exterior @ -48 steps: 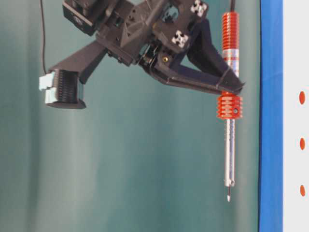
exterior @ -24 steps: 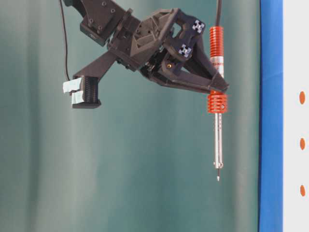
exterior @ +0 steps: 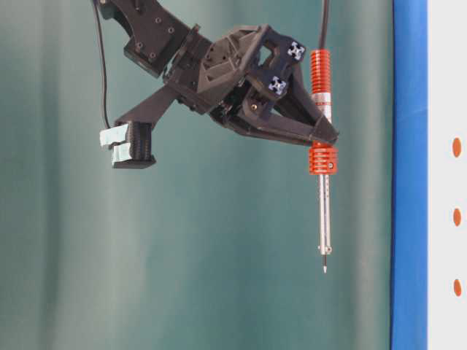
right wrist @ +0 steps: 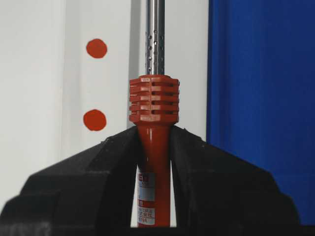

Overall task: Touch the tip of the soldering iron to the mark.
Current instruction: 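Lift the iron tip-down and carry it over the white strip, then lower the iron tip onto the leftmost red dot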

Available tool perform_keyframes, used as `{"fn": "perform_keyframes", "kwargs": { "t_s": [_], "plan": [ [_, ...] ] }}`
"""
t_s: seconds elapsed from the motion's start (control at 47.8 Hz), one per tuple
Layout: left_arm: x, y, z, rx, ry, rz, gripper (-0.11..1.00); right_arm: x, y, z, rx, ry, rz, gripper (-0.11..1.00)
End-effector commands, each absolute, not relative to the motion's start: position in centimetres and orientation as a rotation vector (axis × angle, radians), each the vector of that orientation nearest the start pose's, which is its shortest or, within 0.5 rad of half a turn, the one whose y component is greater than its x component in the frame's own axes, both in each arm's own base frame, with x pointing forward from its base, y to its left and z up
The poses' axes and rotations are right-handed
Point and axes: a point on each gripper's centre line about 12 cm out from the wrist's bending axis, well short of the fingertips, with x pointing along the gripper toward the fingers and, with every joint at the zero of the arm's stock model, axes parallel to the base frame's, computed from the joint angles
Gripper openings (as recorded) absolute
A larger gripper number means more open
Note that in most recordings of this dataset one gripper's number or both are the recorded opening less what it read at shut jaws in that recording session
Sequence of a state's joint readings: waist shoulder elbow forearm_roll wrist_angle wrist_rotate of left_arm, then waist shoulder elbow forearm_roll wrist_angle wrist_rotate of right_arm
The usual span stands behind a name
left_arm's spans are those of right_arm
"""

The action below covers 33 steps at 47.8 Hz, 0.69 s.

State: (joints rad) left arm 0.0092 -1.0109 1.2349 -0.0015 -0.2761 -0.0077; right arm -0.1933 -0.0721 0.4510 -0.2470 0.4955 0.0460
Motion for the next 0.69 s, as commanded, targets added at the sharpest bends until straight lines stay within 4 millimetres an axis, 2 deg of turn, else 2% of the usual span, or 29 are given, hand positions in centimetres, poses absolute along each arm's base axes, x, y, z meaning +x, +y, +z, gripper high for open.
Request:
{"fn": "perform_keyframes", "kwargs": {
  "t_s": [0.0, 0.293, 0.67],
  "plan": [
    [18.93, 0.2, 28.1, -0.004, -0.068, 0.01, 0.0, 38.57, -8.83, 24.39, -0.123, 0.863, -0.218, 0.06],
    [18.93, 0.2, 28.06, -0.006, -0.064, 0.011, 0.0, 37.79, -8.23, 23.42, -0.114, 1.036, -0.221, 0.06],
    [18.93, 0.2, 28.05, -0.006, -0.063, 0.01, 0.0, 37.69, -8.05, 23.52, -0.107, 1.055, -0.221, 0.06]
  ]
}}
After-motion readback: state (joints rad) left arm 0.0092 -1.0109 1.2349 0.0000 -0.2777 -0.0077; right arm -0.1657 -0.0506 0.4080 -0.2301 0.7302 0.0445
